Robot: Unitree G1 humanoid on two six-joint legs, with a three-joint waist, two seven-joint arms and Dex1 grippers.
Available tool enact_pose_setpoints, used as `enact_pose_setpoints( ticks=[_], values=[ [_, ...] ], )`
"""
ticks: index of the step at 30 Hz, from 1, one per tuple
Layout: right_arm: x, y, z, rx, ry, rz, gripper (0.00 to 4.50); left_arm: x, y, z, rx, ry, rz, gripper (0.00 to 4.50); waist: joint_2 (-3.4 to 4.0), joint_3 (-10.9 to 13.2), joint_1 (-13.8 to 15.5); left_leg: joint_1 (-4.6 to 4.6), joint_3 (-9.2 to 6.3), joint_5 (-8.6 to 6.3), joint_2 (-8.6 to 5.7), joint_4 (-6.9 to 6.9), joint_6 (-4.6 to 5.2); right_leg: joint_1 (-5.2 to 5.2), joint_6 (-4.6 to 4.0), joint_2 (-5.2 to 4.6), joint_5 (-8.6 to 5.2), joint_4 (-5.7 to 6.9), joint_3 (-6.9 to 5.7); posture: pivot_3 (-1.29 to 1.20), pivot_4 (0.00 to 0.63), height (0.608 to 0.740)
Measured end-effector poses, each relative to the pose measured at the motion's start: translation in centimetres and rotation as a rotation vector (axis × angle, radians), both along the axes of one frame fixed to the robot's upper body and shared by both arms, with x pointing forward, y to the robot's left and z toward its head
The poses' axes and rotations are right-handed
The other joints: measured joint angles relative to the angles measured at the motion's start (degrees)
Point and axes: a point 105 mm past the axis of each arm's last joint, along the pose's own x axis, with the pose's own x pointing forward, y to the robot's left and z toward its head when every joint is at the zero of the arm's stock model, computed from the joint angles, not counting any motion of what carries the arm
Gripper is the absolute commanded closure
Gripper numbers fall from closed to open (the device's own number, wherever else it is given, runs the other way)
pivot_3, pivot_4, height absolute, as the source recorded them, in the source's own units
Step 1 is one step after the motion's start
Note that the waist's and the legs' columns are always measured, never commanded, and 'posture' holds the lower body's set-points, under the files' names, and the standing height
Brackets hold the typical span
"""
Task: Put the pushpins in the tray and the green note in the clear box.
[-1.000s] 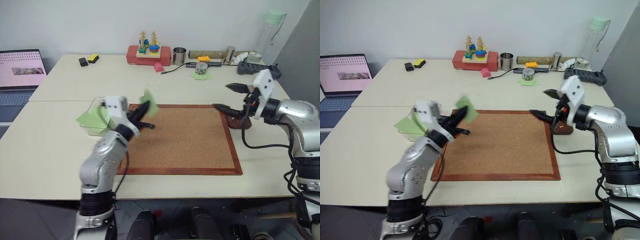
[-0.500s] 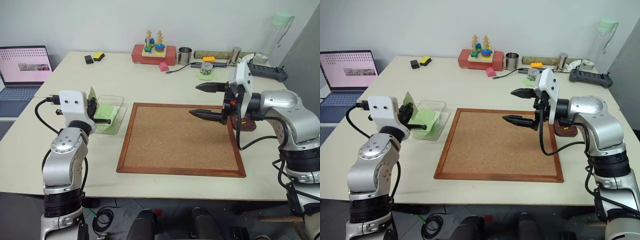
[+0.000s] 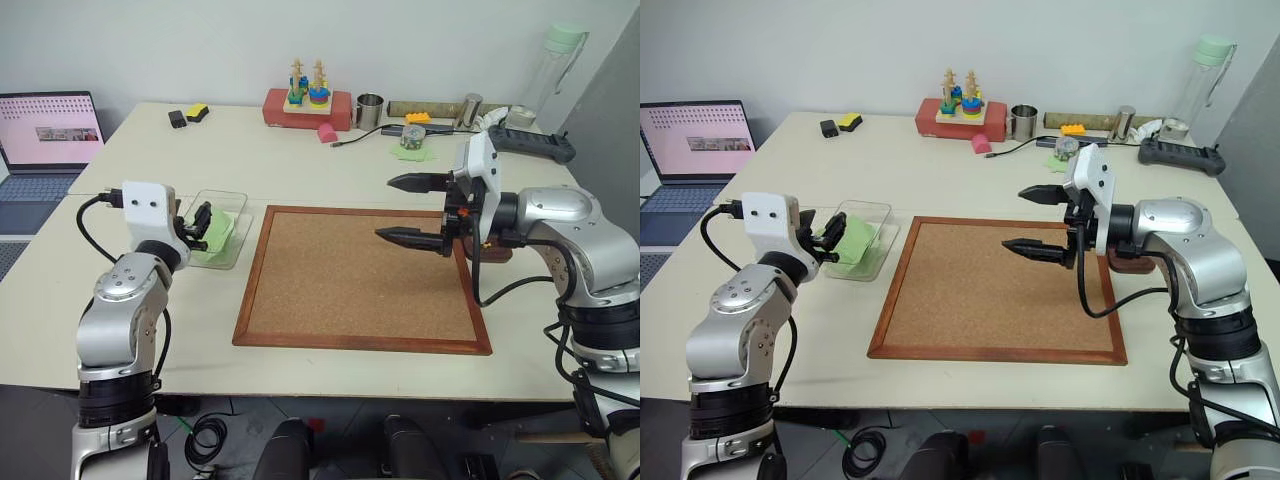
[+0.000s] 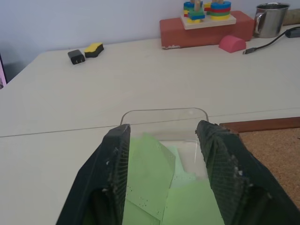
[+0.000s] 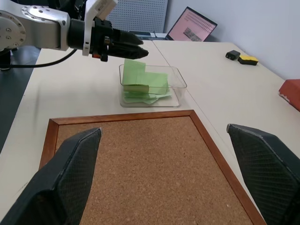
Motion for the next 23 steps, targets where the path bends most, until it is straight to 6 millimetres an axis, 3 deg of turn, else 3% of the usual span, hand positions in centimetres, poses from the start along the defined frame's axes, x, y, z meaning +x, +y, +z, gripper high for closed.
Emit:
enact_pose_setpoints(
  ticks=[3,6,13,20,23],
  values=[
    [0.1,-1.1,-0.4,-0.029,0.007,-0.032,0.00,-1.2,-0.7,1.4,0.072,0.012,-0.125,1.15,-0.11,0.1,-0.1,-0.02,0.00,-0.01,0.05,-0.04,-0.02,-0.02,-0.06,0.01,-0.02,-0.01,-0.01,0.00,0.150,0.740],
    [0.0,-3.7,-1.3,-0.083,0.025,-0.099,0.00,-3.2,-0.2,1.7,0.168,0.093,-0.240,1.15,-0.08,0.1,-0.2,0.02,0.09,-0.06,0.37,-0.12,-0.08,-0.05,-0.15,-0.02,-0.13,-0.02,0.01,0.00,0.150,0.740],
    [-1.6,-12.6,-3.1,-0.344,0.048,-0.249,0.00,-9.6,5.0,1.2,0.399,0.357,-0.372,1.15,-0.04,0.2,-0.2,0.13,0.32,-0.14,0.67,-0.40,-0.18,-0.25,-0.62,0.09,-0.75,0.08,-0.03,0.00,0.150,0.740],
    [-3.2,-17.3,-5.2,-0.425,0.148,-0.320,0.00,-11.8,7.5,-0.5,0.377,0.455,-0.401,1.15,-0.02,0.2,-0.2,0.18,0.43,-0.14,0.74,-0.46,-0.18,-0.25,-0.67,0.10,-0.77,0.08,0.02,0.00,0.150,0.740],
    [-3.2,-18.0,-5.5,-0.434,0.150,-0.337,0.00,-11.8,7.8,-0.5,0.380,0.441,-0.399,1.15,-0.01,0.2,-0.2,0.19,0.46,-0.14,0.75,-0.46,-0.18,-0.25,-0.66,0.10,-0.77,0.09,0.03,0.00,0.150,0.740]
  ],
)
